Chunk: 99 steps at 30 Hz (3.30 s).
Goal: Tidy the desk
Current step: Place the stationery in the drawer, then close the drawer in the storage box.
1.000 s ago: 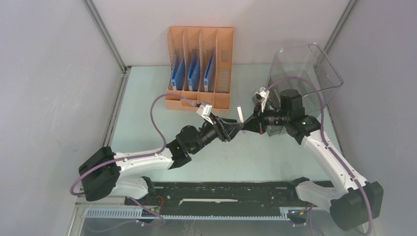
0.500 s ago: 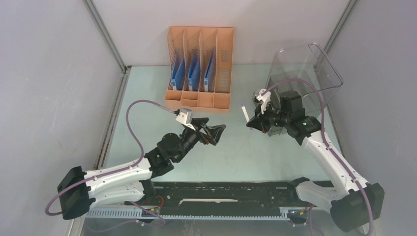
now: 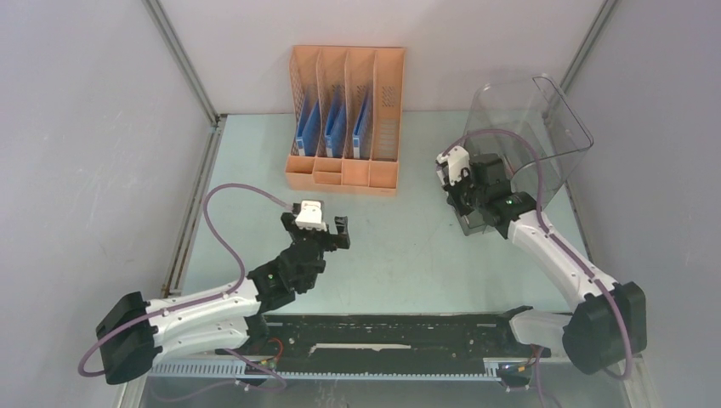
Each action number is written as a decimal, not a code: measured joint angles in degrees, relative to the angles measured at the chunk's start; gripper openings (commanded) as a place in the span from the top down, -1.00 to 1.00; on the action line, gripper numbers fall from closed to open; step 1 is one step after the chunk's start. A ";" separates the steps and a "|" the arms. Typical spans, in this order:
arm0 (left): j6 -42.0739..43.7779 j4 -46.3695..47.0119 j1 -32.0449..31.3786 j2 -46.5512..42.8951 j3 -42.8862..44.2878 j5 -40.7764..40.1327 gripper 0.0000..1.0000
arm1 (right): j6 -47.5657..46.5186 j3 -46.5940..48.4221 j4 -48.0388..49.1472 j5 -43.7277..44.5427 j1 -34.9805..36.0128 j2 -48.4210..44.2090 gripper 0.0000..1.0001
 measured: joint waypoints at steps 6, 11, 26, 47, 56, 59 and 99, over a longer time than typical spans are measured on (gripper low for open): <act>1.66 -0.07 0.00 1.90 -2.14 -4.33 -0.99 | 0.24 0.00 2.08 9.66 1.57 4.59 0.96; 1.99 0.31 0.02 1.95 -2.14 -5.75 -0.98 | 0.44 0.00 4.15 16.09 2.08 7.85 0.91; 1.99 0.83 0.00 1.95 -2.78 -7.10 -0.98 | 0.44 0.00 6.82 24.52 2.08 12.72 0.83; 1.97 0.83 0.00 1.95 -2.78 -7.17 -0.98 | 0.13 0.00 7.32 27.12 1.60 16.41 0.26; 1.99 0.83 0.00 1.95 -2.78 -7.17 -0.98 | 0.13 0.00 7.28 26.21 1.42 16.55 0.21; 1.99 0.83 0.00 1.99 -2.78 -7.19 -0.98 | 0.13 0.02 6.91 24.11 1.44 16.24 0.20; 2.03 1.86 0.00 2.40 -2.89 -7.13 -0.91 | -8.22 4.92 -3.06 13.88 7.65 20.59 1.00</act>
